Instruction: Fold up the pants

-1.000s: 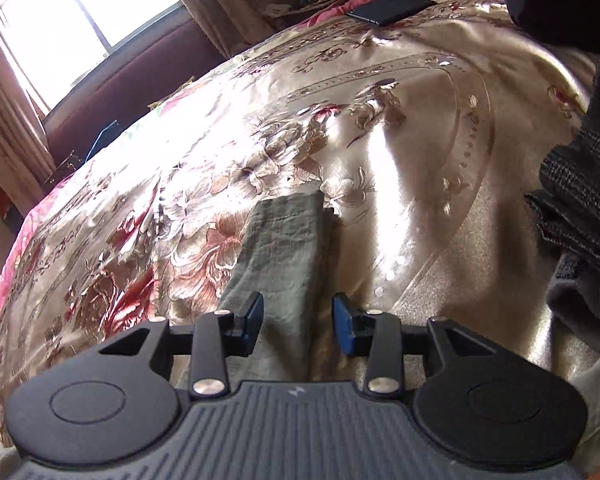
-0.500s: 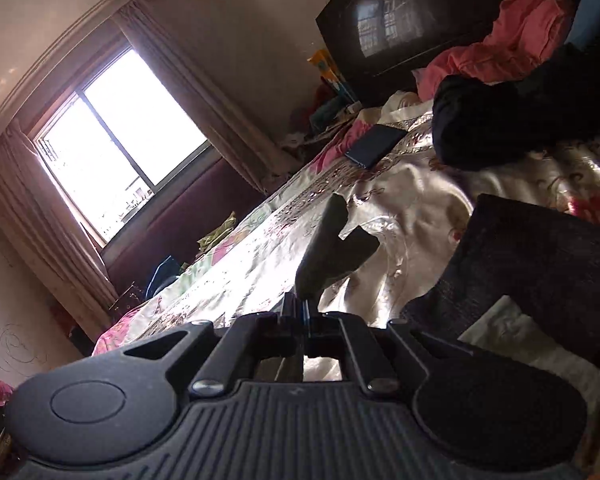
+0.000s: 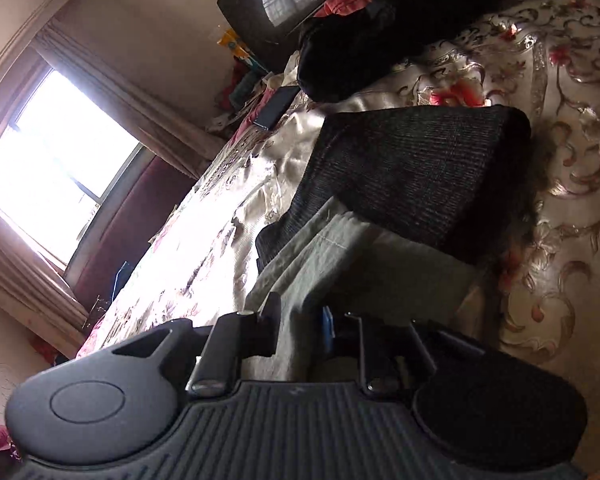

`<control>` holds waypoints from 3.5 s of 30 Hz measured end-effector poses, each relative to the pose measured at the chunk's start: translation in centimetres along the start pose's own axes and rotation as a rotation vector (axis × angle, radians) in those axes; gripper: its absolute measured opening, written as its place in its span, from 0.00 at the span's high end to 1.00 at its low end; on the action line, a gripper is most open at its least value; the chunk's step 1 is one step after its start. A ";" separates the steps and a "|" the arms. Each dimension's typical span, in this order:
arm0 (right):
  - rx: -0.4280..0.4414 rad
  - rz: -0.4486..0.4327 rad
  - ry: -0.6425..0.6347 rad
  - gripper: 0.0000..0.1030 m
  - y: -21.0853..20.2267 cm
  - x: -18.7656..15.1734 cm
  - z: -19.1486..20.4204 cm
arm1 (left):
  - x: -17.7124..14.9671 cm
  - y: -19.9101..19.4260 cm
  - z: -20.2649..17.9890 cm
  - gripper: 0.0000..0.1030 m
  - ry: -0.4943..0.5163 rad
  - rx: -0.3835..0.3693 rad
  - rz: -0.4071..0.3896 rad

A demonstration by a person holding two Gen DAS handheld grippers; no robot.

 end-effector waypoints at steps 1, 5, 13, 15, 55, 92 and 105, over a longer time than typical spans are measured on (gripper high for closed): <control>0.006 -0.007 0.000 0.78 0.0 0.3 0.2 | 0.0 0.0 -0.1 0.42 0.000 -0.001 -0.002; 0.032 -0.027 -0.027 0.78 -0.7 0.7 1.0 | 0.3 -0.1 -0.3 0.42 0.005 -0.003 -0.015; -0.143 0.056 -0.053 0.76 -1.6 -1.2 -1.6 | 0.5 -0.5 -1.9 0.42 -0.027 -0.163 -0.035; -0.105 0.078 -0.034 0.73 -1.7 -1.5 -1.5 | 0.5 -0.5 -2.6 0.42 -0.009 -0.184 -0.021; 0.170 -0.058 -0.036 0.96 -4.1 4.7 5.7 | 7.4 0.7 -3.8 0.41 0.036 -0.140 -0.137; 0.364 0.098 -0.219 0.96 2.8 9.1 25.3 | 12.4 -5.3 5.0 0.82 -0.211 0.156 -0.314; 0.072 0.238 0.044 0.54 1.7 0.8 4.5 | 6.3 -0.4 -4.7 0.82 -0.029 -0.052 -0.143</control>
Point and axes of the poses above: each gripper's, at about its wrist camera, not at the fingertips, and y roughly the way its jaws point, z to its left, x to its top, the point moved 8 cm from there along y, roughly the way its jaws point, and after that the axes turned 3 degrees about x, right-handed, at the moved point
